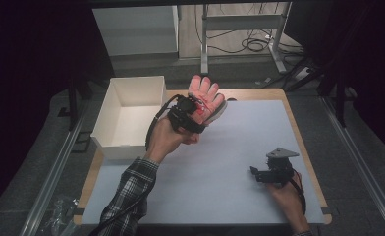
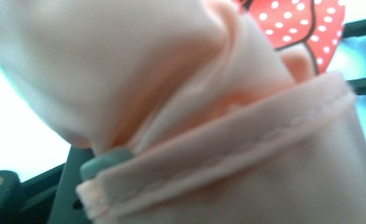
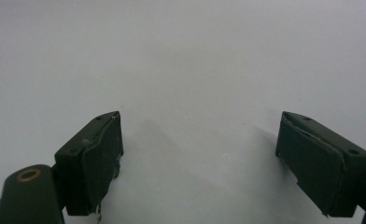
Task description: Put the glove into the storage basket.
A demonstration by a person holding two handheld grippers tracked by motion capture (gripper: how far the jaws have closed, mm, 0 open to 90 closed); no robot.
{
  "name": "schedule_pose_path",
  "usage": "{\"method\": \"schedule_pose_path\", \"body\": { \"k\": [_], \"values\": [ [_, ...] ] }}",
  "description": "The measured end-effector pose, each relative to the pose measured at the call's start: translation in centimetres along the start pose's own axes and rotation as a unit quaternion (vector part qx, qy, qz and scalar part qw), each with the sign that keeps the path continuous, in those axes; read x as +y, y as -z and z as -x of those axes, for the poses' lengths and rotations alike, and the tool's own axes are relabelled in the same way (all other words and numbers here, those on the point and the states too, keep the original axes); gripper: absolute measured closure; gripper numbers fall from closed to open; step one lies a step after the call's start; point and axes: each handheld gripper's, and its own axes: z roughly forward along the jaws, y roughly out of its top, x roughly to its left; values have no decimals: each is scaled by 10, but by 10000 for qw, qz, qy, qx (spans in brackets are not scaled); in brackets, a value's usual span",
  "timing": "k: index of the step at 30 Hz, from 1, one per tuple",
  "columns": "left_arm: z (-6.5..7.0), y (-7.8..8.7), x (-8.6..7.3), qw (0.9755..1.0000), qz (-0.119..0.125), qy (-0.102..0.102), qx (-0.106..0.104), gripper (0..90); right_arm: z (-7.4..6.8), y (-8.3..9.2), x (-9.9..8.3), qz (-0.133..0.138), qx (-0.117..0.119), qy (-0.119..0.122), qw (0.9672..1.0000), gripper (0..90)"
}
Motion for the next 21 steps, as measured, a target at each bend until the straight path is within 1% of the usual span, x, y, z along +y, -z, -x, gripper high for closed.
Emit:
{"method": "schedule_pose_path", "body": {
  "k": [1, 2, 3, 4, 7, 8, 9, 10, 11, 12, 13, 15, 16, 17, 21],
  "values": [
    [-3, 3, 1, 10000, 8, 23, 33, 427, 0, 0, 0, 0, 0, 0, 10000, 151],
    [-3, 3, 1, 10000, 8, 23, 33, 427, 0, 0, 0, -3, 2, 2, 10000, 151],
    [-9, 8, 3, 9999, 21, 79, 87, 427, 0, 0, 0, -3, 2, 2, 10000, 151],
    [-9, 8, 3, 9999, 21, 79, 87, 427, 0, 0, 0, -3, 2, 2, 10000, 151],
    [-18, 17, 5, 9997, 41, 182, 163, 426, 0, 0, 0, -3, 2, 2, 10000, 151],
    [-25, 24, 6, 9994, 69, 254, 242, 426, 0, 0, 0, -3, 3, 1, 10000, 151],
    [-25, 24, 6, 9994, 69, 254, 242, 425, 0, 0, 0, -3, 3, 1, 10000, 151],
    [-29, 27, 6, 9991, 77, 295, 279, 425, 0, 0, 0, -3, 4, 1, 10000, 151],
    [-37, 33, 6, 9985, 110, 390, 371, 425, 0, 0, 0, -1, 4, -2, 10000, 151],
    [-41, 36, 5, 9982, 113, 414, 419, 424, 0, 0, 0, -2, 3, 3, 10000, 151],
    [-41, 36, 5, 9982, 113, 414, 419, 424, 0, 0, 0, -2, 3, 3, 10000, 151],
    [-50, 44, 2, 9971, 167, 530, 517, 423, 0, 0, 0, -1, 4, -1, 10000, 151],
    [-57, 50, -1, 9962, 192, 610, 597, 423, 0, 0, 0, -2, 4, -2, 10000, 151],
    [-57, 50, -1, 9962, 192, 610, 597, 422, 0, 0, 0, -2, 4, -2, 10000, 151],
    [-73, 60, -10, 9935, 243, 828, 743, 422, 0, 0, 0, -2, 3, 1, 10000, 151]
  ]
}}
